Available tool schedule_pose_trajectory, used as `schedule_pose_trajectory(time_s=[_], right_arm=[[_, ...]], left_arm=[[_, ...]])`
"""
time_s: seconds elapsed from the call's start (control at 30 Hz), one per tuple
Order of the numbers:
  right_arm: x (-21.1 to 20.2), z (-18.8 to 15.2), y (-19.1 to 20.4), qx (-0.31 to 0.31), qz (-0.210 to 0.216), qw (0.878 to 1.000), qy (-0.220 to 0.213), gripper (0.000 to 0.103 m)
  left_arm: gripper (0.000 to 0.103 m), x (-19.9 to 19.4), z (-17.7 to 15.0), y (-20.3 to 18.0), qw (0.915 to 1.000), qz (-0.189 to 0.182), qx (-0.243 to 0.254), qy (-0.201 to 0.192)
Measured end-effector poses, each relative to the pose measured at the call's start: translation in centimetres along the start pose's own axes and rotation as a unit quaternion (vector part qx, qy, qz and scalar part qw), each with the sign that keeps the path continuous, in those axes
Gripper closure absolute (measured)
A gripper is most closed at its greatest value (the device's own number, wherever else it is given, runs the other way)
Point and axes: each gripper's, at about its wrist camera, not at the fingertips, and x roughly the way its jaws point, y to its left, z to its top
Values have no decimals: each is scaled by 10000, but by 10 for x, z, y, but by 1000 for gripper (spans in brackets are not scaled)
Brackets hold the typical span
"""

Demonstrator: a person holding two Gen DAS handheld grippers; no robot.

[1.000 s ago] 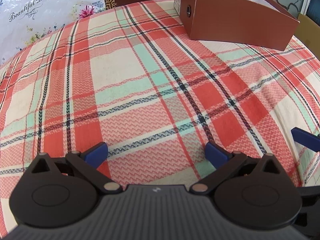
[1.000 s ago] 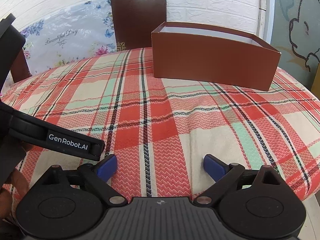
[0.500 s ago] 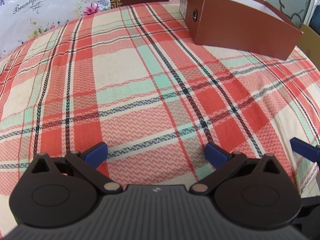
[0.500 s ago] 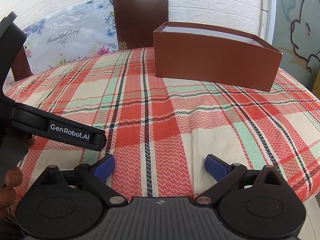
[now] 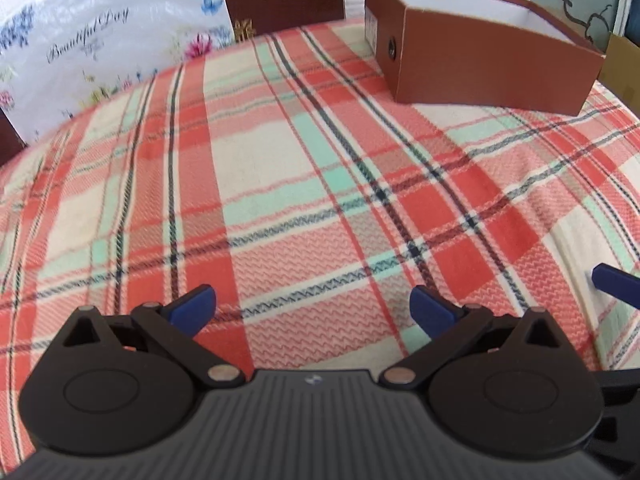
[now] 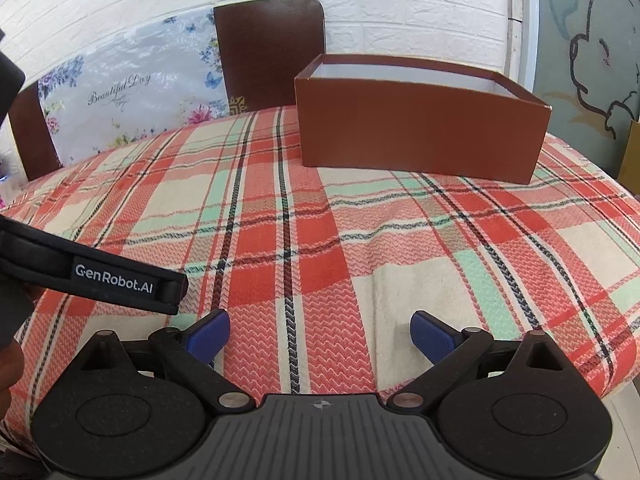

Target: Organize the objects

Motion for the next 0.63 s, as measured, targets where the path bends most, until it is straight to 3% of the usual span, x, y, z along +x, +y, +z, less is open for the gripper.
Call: schedule_pose_trajectory(time_s=[0.63], right_arm=[[-4, 1, -4, -14, 0, 10000, -63, 7]], left_arm=[[0, -17, 2, -8, 9995, -136, 59, -264]])
